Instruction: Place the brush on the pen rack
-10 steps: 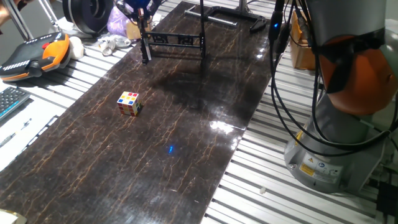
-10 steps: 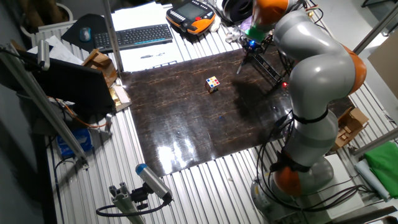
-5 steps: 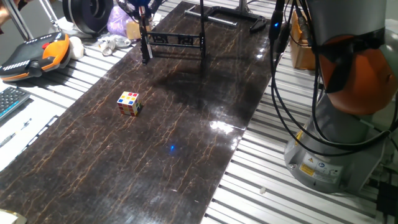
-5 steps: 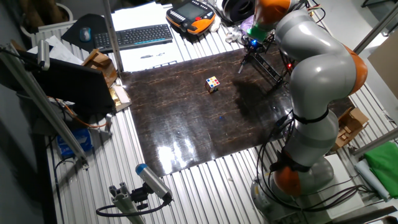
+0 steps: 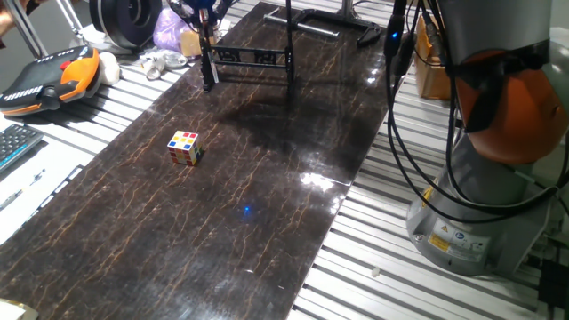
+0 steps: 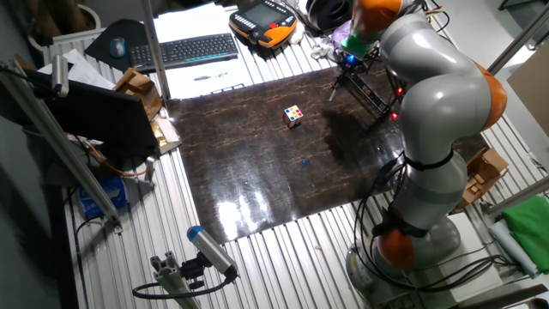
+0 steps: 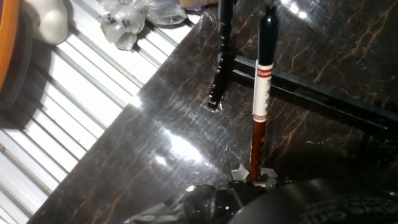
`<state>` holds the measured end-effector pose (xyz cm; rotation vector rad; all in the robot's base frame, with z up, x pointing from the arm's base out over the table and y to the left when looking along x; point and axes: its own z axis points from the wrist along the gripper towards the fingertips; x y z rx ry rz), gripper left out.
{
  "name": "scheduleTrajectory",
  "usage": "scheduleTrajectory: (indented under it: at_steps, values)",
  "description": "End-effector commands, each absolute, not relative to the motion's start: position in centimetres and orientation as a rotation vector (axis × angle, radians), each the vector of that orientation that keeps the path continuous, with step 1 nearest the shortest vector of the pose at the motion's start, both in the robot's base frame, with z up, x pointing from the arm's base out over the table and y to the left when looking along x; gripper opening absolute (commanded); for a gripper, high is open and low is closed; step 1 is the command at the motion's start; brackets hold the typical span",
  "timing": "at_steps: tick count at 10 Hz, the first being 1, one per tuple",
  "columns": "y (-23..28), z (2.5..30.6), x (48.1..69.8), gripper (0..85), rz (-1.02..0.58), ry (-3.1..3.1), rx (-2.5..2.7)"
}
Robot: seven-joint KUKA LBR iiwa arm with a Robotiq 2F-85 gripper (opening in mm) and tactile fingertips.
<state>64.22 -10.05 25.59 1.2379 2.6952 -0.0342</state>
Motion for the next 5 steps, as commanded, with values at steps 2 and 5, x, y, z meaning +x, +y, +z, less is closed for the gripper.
scheduleTrajectory:
  at_steps: [2,5]
  values:
    - [-10.23,25.55,64.26,0.7,-0.034,2.697,1.235]
    - [-10.58,25.34,64.35,0.7,-0.028,2.699,1.235]
